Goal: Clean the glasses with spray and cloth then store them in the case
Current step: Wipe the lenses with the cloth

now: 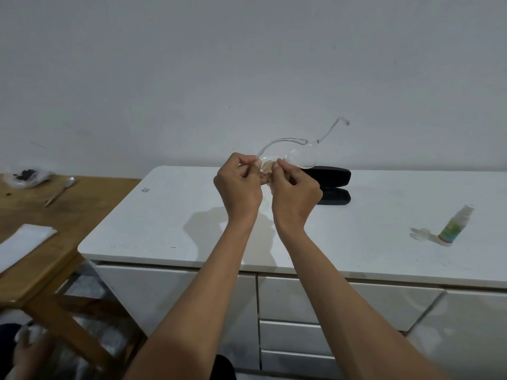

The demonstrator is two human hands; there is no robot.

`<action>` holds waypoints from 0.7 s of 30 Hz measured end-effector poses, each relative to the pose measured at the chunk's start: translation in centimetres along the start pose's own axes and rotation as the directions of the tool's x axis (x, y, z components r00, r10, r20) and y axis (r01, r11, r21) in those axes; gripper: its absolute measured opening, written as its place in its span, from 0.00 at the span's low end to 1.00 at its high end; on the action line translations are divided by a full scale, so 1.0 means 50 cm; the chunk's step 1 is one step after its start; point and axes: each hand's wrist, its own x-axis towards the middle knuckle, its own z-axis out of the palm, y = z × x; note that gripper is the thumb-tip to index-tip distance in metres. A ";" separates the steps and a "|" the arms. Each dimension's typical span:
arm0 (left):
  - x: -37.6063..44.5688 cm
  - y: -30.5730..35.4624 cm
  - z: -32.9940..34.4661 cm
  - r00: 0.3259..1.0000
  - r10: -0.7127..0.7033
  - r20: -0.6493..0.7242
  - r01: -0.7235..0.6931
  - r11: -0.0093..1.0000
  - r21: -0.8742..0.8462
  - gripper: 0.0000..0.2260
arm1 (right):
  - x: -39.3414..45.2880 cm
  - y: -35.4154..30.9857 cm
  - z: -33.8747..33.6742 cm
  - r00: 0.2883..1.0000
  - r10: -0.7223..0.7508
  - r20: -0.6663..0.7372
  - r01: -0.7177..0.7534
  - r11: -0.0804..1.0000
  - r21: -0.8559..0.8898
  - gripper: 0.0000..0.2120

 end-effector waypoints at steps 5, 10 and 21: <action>-0.012 -0.004 0.017 1.000 0.030 0.006 -0.030 1.000 0.003 0.04 | 0.026 -0.021 0.013 0.978 0.204 -0.043 -0.190 0.958 0.215 0.06; 0.011 -0.012 0.020 1.000 -0.007 -0.027 0.008 0.999 0.036 0.08 | 0.039 -0.030 0.009 0.951 0.289 0.112 -0.310 0.897 0.316 0.08; 0.025 -0.021 -0.003 0.981 -0.155 -0.116 0.157 0.987 0.015 0.13 | 0.028 -0.004 -0.013 0.924 -0.036 0.381 0.062 0.996 -0.057 0.06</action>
